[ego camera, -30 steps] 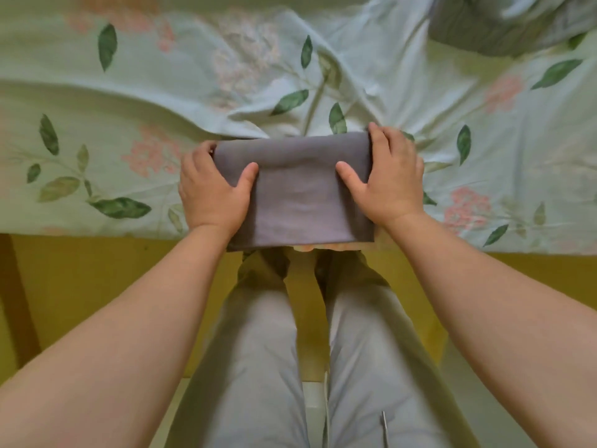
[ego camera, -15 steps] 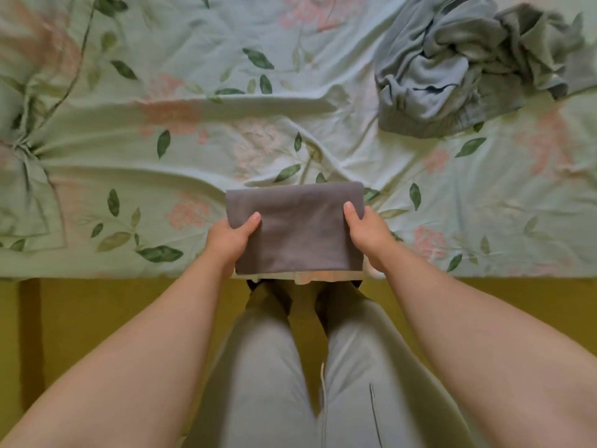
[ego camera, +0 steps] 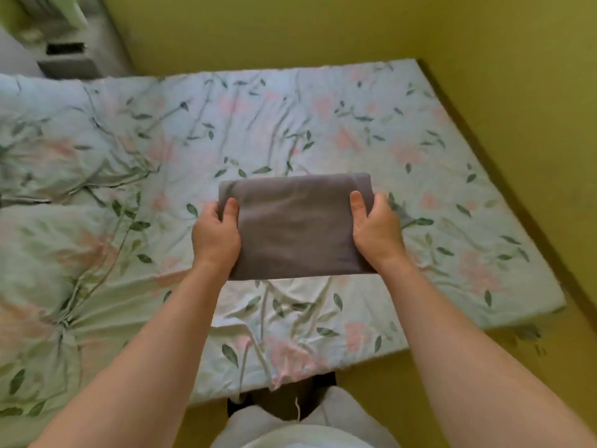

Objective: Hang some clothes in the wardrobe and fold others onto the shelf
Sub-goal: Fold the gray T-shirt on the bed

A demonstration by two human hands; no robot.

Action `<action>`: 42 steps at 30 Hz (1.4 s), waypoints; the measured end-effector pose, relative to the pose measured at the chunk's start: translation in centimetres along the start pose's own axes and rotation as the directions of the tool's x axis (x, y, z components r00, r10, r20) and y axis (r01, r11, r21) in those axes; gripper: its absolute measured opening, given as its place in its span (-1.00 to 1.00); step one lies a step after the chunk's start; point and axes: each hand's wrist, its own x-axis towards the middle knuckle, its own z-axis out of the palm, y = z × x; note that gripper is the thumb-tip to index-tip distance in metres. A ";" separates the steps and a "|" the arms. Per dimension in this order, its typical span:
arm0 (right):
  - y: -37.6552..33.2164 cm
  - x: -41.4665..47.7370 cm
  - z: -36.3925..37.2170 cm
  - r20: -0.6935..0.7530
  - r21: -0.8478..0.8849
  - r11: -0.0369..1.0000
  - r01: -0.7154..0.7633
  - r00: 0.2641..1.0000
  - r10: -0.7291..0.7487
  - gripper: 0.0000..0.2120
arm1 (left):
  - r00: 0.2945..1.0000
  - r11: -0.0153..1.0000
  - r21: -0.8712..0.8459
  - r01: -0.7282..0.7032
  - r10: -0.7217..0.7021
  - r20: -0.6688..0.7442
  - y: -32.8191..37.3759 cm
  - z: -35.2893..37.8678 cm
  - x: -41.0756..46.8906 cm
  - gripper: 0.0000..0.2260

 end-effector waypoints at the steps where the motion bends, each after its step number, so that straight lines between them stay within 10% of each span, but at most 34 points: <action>1: -1.5 0.3 -2.0 -0.040 -0.008 1.000 0.018 0.999 -0.018 -0.62 | 0.998 0.998 -0.013 -0.061 0.061 -0.002 2.6 -0.1 -0.1 -0.65; 20: -14.1 -7.8 -28.8 -0.749 -0.042 0.997 0.066 0.659 -0.075 -0.58 | 0.730 0.734 -0.409 -0.542 0.652 0.205 31.9 3.1 -6.1 -0.61; 42: -12.5 -40.1 -43.0 -0.998 -0.007 0.904 -0.427 -0.054 -0.033 -0.58 | 0.112 0.516 -0.774 -0.366 0.851 0.514 40.7 6.9 -36.8 -0.67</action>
